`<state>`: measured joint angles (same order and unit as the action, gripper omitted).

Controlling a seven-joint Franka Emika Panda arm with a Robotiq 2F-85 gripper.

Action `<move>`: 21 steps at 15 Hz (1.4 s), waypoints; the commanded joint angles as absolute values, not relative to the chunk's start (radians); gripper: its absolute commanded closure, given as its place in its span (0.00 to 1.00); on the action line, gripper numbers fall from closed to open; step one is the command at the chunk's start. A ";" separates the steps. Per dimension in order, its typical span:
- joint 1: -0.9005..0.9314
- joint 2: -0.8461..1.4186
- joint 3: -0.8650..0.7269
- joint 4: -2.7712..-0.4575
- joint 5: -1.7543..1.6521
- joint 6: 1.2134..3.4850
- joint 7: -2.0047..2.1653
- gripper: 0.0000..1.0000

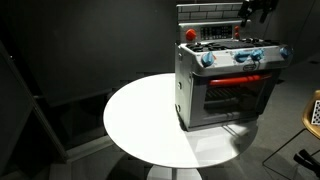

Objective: Push the top right button on the toy stove

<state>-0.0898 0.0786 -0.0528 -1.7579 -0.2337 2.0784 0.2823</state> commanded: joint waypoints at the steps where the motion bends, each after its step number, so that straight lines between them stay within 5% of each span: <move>1: -0.079 0.092 -0.069 -1.743 -0.249 2.096 0.296 0.00; 21: -0.079 0.171 -0.085 -1.686 -0.255 2.181 0.288 0.00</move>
<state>-0.0895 0.1334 -0.0658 -1.7400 -0.2348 2.1668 0.2822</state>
